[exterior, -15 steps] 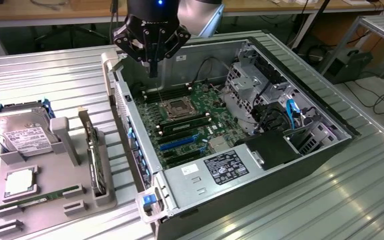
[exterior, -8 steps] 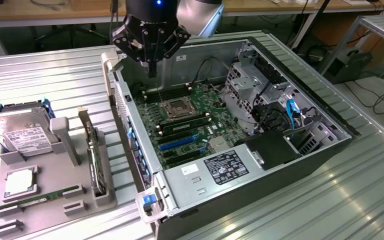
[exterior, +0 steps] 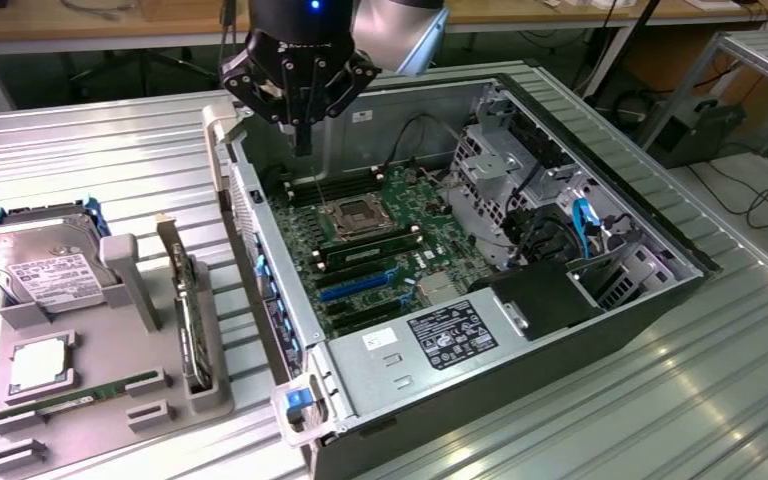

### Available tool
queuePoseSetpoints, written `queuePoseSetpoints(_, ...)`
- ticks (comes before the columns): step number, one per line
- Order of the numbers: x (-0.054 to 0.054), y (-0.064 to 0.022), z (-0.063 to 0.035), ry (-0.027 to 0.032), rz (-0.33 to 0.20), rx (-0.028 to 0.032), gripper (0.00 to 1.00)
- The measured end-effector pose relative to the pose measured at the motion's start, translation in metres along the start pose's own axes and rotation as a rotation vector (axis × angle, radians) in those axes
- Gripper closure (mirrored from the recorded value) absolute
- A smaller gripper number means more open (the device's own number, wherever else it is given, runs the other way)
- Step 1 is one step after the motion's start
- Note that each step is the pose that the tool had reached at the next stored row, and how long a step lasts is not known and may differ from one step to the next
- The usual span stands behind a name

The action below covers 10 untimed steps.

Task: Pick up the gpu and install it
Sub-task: 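Reach for the gpu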

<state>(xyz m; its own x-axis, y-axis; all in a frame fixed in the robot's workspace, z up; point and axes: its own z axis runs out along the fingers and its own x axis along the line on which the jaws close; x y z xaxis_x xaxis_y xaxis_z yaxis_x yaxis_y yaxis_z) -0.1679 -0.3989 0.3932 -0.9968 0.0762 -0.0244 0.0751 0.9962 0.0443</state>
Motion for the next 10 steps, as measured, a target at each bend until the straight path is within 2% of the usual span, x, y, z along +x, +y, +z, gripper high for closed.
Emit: queuePoseSetpoints(10,0.0025,-0.0002,0.0000,0.0000,0.000,0.0000,0.89)
